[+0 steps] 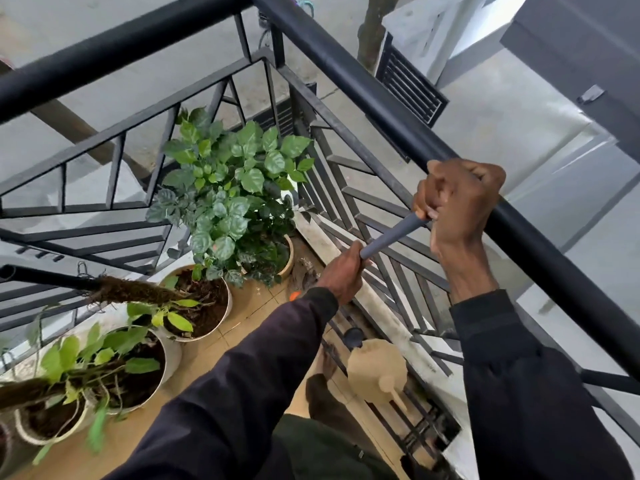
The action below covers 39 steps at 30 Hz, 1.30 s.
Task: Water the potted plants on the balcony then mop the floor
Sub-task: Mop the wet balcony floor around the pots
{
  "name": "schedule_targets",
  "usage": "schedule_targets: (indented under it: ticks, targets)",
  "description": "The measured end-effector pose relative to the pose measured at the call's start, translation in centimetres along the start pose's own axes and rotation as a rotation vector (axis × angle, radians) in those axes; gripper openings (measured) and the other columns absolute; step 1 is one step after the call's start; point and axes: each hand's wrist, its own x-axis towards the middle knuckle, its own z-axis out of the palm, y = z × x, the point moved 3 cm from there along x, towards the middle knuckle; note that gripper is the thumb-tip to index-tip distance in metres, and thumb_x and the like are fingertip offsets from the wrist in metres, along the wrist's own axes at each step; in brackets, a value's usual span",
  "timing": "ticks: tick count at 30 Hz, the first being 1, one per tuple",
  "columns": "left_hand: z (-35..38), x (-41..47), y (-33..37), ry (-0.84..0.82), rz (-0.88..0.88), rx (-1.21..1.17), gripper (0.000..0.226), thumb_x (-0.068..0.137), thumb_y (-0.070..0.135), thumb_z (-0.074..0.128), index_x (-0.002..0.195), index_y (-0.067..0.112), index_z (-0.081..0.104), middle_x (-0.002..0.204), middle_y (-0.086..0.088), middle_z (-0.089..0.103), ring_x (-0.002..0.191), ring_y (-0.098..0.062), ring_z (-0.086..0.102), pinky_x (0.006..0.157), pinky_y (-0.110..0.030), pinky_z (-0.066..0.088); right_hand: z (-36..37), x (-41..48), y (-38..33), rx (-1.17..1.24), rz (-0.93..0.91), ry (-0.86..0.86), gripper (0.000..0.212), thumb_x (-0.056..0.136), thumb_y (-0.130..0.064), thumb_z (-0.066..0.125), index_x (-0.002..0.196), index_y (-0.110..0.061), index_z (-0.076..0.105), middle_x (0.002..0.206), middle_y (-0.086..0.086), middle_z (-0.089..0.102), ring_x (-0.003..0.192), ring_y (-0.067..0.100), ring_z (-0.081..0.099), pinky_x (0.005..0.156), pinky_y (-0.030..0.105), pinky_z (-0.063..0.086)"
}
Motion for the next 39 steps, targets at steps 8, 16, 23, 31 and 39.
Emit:
schedule_targets:
  ticks: [8, 16, 23, 31, 39]
  targets:
    - [0.3, -3.1, 0.1, 0.126, 0.110, 0.029, 0.009, 0.106, 0.019, 0.046, 0.109, 0.012, 0.041, 0.094, -0.011, 0.056, 0.077, -0.029, 0.055, 0.070, -0.048, 0.052, -0.6, -1.3, -1.5, 0.206, -0.013, -0.103, 0.042, 0.075, -0.007, 0.060, 0.042, -0.021, 0.039, 0.037, -0.002, 0.020, 0.031, 0.011, 0.021, 0.052, 0.021, 0.031]
    - [-2.7, 1.1, 2.1, 0.280, 0.172, -0.076, 0.013, 0.106, 0.007, 0.049, 0.118, 0.006, 0.047, 0.105, -0.010, 0.059, 0.090, -0.022, 0.058, 0.081, -0.035, 0.052, 2.0, -2.1, -3.4, 0.207, -0.228, -0.242, 0.046, 0.082, -0.003, 0.058, 0.045, -0.028, 0.046, 0.038, -0.012, 0.031, 0.030, 0.013, 0.027, 0.054, 0.022, 0.035]
    - [-2.8, 3.5, 0.4, 0.218, 0.062, -0.064, 0.014, 0.102, -0.001, 0.046, 0.111, 0.009, 0.043, 0.099, -0.007, 0.053, 0.084, -0.021, 0.051, 0.075, -0.040, 0.049, 2.1, -1.0, -1.0, 0.139, -0.141, -0.147, 0.041, 0.078, -0.004, 0.057, 0.045, -0.019, 0.039, 0.038, -0.009, 0.027, 0.033, 0.012, 0.028, 0.053, 0.022, 0.035]
    - [0.0, -0.2, -1.6, 0.037, -0.041, -0.060, 0.024, 0.102, 0.003, 0.046, 0.108, 0.021, 0.032, 0.097, -0.009, 0.055, 0.081, -0.025, 0.054, 0.071, -0.043, 0.051, 2.1, -0.8, 1.5, 0.009, -0.035, -0.053, 0.046, 0.084, 0.005, 0.053, 0.045, -0.014, 0.038, 0.037, -0.002, 0.024, 0.033, 0.015, 0.024, 0.048, 0.022, 0.030]
    - [3.0, -7.8, -4.5, 0.132, -0.085, -0.038, 0.020, 0.101, 0.000, 0.047, 0.112, 0.015, 0.042, 0.102, -0.011, 0.056, 0.083, -0.028, 0.054, 0.075, -0.048, 0.054, 1.6, -4.5, 4.1, 0.147, 0.003, -0.197, 0.037, 0.079, -0.005, 0.056, 0.048, -0.013, 0.037, 0.040, -0.004, 0.027, 0.032, 0.011, 0.026, 0.051, 0.022, 0.033]
